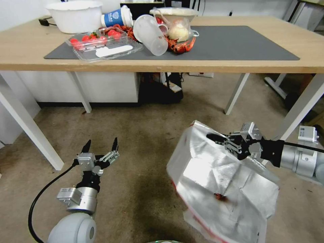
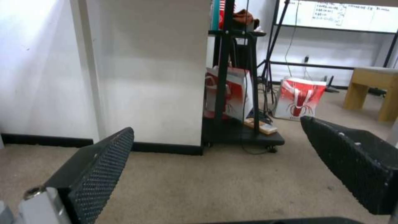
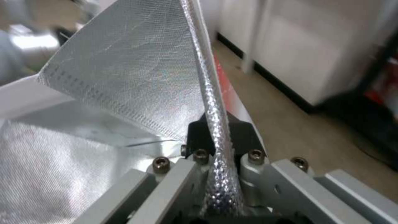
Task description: Pick up the food delivery bag from the floor and place it on the table.
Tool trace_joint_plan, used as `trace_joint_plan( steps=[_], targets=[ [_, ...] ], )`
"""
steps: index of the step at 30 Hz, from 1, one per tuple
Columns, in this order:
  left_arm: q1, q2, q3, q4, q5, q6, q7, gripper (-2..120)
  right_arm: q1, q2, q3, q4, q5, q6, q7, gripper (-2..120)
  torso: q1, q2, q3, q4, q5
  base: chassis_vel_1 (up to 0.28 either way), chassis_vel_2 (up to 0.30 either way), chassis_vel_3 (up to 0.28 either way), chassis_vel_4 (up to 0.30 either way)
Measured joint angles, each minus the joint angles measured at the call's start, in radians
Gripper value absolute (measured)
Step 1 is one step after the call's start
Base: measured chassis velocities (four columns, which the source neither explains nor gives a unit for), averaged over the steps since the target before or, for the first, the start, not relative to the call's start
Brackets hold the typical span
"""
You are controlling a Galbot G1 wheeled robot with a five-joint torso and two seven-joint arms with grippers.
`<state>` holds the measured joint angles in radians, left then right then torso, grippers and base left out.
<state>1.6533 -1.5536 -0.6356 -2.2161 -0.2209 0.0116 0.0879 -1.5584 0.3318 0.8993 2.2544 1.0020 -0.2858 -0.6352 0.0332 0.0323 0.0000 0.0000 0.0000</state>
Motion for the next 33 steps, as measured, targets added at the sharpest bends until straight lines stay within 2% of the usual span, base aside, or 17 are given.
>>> trace_joint_plan(
  steps=[5,10,29,33],
  targets=[
    [0.0,-0.001,-0.001,0.0,0.0,0.002,0.0,100,0.006,-0.035,0.008,-0.038,0.076,0.027,-0.113,0,0.0,0.0,0.0,-0.0001,0.0001,0.0,0.0,0.0,0.0],
    [-0.002,-0.004,0.0,-0.001,0.0,0.004,0.001,100,0.012,-0.046,0.022,-0.065,0.089,0.026,-0.176,0,0.0,0.0,0.0,0.0,0.0,0.0,0.0,0.0,0.0],
    [-0.003,-0.004,-0.009,-0.006,-0.015,0.006,0.019,100,0.008,-0.018,0.026,-0.06,0.075,0.008,-0.185,0,0.0,0.003,0.0,-0.0001,0.0,0.0,0.0,0.0,0.0],
    [-0.002,-0.003,-0.01,-0.005,-0.016,0.002,0.021,100,0.007,-0.013,0.026,-0.057,0.073,0.004,-0.187,0,0.0,0.016,0.011,-0.0002,-0.0001,0.0,0.0,0.0,0.0]
  ],
)
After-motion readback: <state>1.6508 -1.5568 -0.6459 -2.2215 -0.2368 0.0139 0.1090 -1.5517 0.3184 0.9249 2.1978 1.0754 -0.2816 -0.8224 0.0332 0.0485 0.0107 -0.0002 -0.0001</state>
